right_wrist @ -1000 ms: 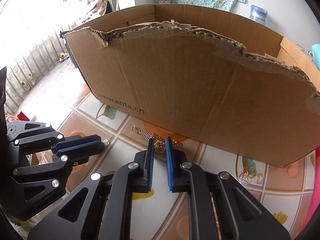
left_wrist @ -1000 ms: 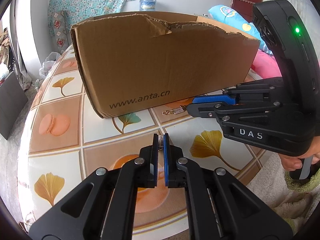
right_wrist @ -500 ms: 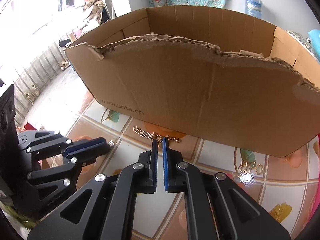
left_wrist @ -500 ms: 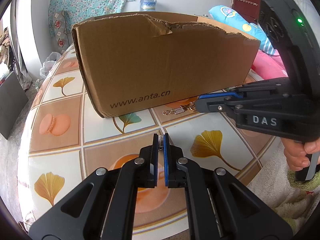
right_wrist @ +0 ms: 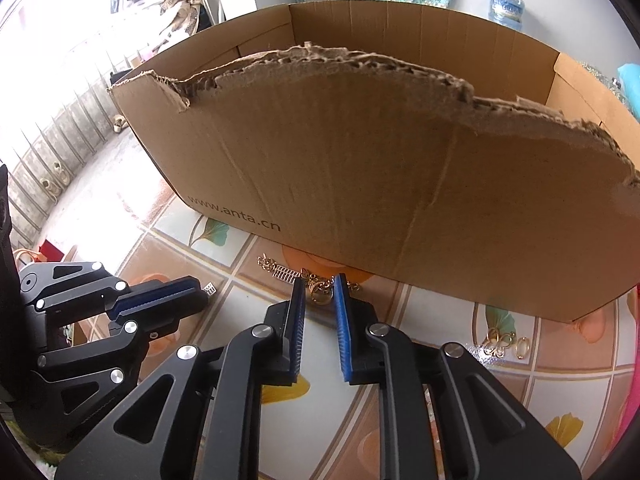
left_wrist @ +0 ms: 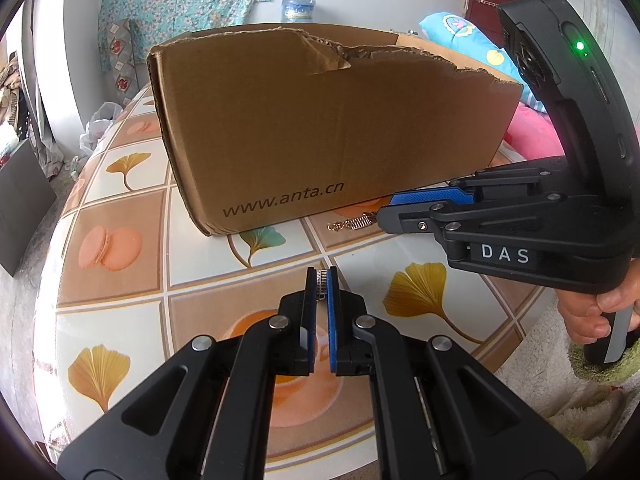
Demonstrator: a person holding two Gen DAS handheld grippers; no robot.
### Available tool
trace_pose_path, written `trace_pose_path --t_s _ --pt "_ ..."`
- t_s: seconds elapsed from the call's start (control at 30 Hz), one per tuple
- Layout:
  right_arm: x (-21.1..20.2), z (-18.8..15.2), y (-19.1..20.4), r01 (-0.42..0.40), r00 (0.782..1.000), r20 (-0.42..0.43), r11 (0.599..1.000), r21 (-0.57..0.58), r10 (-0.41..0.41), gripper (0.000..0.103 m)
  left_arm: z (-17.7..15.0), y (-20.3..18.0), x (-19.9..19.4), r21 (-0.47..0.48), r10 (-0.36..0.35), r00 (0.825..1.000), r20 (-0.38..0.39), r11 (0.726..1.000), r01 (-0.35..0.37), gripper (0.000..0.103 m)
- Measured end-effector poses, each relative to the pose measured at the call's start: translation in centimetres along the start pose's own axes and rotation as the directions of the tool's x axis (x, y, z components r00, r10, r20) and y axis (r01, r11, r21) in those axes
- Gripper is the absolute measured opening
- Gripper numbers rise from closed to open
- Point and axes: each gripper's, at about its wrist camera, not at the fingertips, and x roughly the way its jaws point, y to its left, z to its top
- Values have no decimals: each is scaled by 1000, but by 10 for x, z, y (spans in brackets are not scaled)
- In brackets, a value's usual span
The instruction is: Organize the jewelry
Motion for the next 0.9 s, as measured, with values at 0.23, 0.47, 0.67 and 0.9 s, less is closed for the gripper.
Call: trace_pose_path --t_s 0.23,0.47,0.67,0.9 --pt "6 10 13 43 997 -63 998 -42 -45 15 0 1 0 -1 -1 1000 1 1000 1 4" --pt "5 11 10 10 996 -86 1000 -3 -10 11 0 1 0 -3 -4 1000 3 1000 4 4" --pt "-4 4 13 -6 995 -96 1000 7 6 11 0 1 0 -4 -3 1000 5 1000 3 4" --pt "-28 1 3 -71 995 -58 994 80 75 11 0 0 0 -5 -1 1000 8 1000 1 4"
